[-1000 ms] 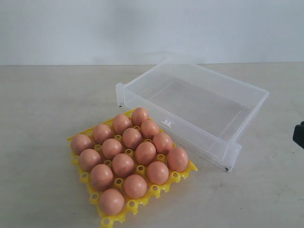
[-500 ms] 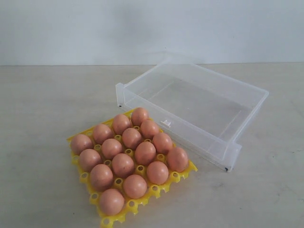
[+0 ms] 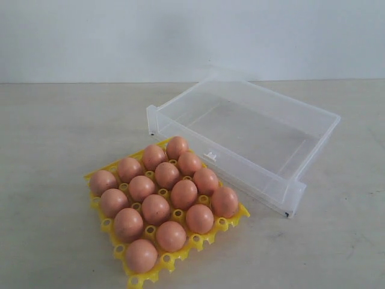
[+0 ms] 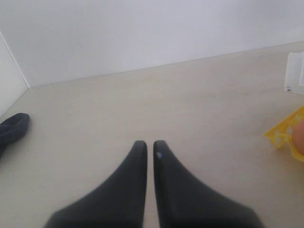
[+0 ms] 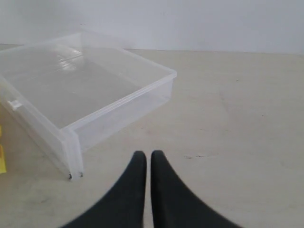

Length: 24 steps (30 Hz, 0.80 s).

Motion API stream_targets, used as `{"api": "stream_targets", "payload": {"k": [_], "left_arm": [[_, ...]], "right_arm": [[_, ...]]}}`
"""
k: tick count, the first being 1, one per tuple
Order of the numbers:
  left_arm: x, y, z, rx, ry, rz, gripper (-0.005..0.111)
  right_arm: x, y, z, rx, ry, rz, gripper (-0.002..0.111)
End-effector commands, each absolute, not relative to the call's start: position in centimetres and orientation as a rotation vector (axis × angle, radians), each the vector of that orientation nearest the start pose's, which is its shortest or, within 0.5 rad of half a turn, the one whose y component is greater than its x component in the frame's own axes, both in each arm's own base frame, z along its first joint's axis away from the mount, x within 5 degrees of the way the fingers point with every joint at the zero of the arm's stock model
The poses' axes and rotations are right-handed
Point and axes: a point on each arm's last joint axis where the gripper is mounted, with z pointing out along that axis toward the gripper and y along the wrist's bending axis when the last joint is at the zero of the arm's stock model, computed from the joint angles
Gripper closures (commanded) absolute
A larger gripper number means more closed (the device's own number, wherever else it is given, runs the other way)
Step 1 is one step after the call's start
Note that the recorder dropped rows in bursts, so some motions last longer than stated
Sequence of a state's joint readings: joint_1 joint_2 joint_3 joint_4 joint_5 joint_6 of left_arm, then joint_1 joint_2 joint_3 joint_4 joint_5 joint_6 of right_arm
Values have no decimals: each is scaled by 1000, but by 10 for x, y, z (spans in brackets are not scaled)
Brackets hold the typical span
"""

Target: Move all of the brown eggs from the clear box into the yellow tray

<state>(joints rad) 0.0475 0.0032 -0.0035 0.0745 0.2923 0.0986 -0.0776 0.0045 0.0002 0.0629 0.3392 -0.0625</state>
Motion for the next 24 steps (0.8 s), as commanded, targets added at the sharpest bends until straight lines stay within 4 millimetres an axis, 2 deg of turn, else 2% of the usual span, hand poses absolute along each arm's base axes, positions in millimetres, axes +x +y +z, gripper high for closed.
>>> {"api": "stream_targets", "payload": {"k": [1,9,24], "left_arm": [[54,5,187,89,1776,175,103],[54,5,187,89,1776,175,103],[54,5,187,89,1776,175,103]], "right_arm": [[53,-5,182,98,1822,-80,108],[53,-11,183,100,1817,-195,108],[52,-11,182,92,1828,-202,108]]}}
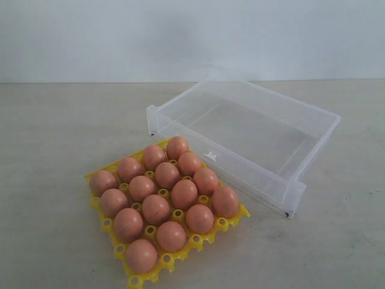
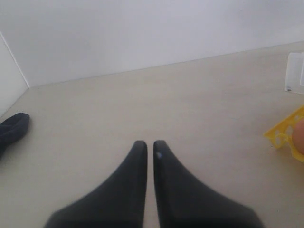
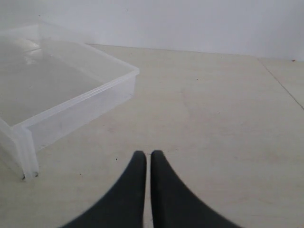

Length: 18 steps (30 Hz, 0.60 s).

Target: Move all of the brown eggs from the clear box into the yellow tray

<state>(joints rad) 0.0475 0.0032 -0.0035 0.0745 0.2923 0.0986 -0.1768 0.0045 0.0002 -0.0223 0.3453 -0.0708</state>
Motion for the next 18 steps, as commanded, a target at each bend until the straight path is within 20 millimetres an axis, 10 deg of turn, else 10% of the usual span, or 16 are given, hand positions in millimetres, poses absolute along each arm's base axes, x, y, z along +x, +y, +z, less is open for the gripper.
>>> {"api": "stream_targets", "payload": {"k": [1,18], "left_arm": [[54,5,187,89,1776,175,103],[54,5,187,89,1776,175,103]], "right_arm": [[52,-11,182,106,1826,-191,108],[52,-11,182,169,1820,-142,108]]}}
